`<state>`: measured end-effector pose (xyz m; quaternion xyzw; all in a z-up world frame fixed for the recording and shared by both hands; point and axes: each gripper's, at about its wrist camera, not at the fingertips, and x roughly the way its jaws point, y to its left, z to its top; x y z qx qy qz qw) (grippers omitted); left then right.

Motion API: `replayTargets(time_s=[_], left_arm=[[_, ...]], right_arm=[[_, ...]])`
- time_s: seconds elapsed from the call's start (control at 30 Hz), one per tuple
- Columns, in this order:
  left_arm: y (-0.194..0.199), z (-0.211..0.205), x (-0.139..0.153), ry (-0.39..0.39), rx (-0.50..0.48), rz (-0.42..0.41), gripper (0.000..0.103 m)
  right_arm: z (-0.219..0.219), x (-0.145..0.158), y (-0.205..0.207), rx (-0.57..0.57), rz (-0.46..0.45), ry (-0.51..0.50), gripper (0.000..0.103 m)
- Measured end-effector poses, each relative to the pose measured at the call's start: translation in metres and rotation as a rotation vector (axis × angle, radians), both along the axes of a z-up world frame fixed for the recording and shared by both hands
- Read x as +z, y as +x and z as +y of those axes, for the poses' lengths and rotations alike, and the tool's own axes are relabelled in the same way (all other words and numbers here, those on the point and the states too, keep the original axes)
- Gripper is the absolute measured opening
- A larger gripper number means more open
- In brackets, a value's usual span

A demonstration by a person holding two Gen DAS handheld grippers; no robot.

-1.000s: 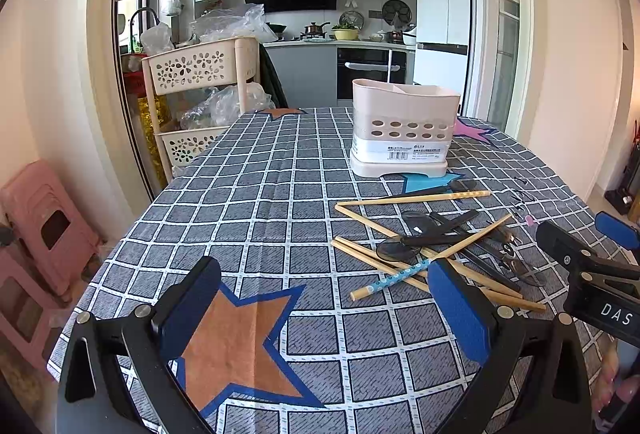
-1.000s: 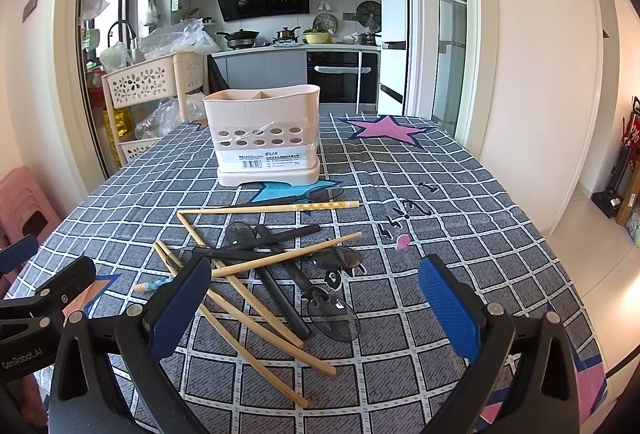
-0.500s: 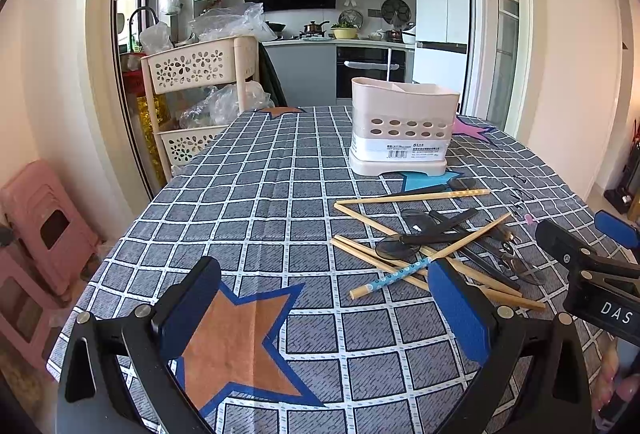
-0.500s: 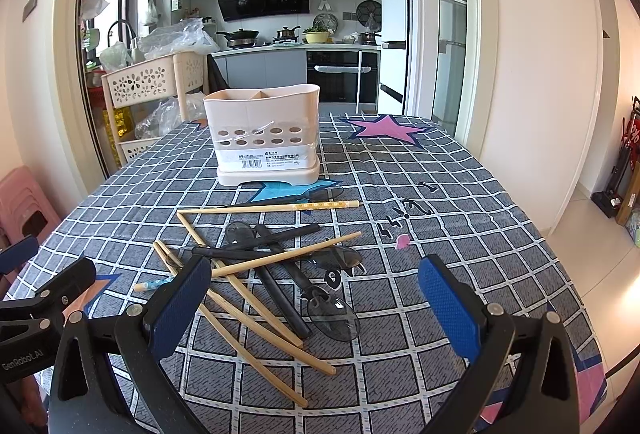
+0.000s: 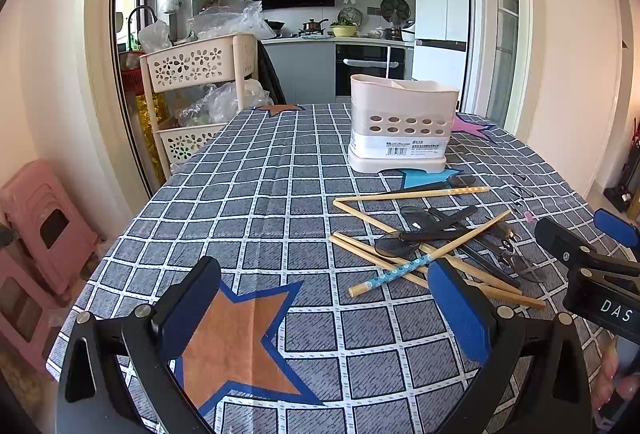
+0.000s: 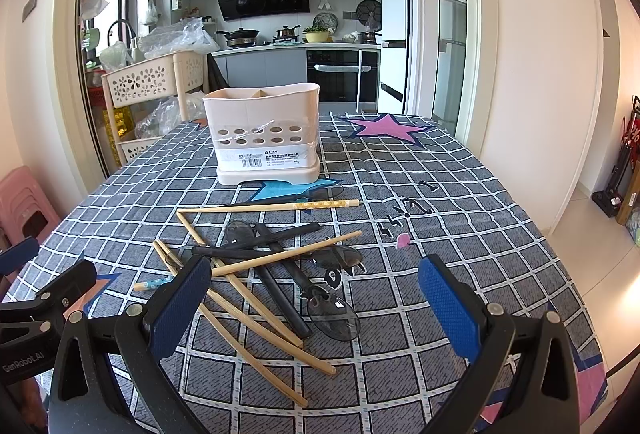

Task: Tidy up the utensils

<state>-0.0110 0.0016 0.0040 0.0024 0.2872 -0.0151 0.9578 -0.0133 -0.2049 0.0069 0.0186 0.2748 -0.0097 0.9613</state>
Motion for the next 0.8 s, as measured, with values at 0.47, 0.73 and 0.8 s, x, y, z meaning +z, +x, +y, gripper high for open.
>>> replayTargets(time_s=[0.47, 0.73, 0.8], left_arm=[[0.017, 0.000, -0.006, 0.013, -0.023, 0.067, 0.103], [0.047, 0.006, -0.010, 0.018, -0.051, 0.150, 0.103], [0.051, 0.006, -0.012, 0.029, -0.073, 0.166, 0.103]], right_arm=[[-0.008, -0.003, 0.011, 0.011, 0.043, 0.025, 0.103], [-0.035, -0.008, 0.041, 0.009, 0.174, 0.171, 0.103], [-0.042, -0.012, 0.049, 0.010, 0.219, 0.224, 0.103]])
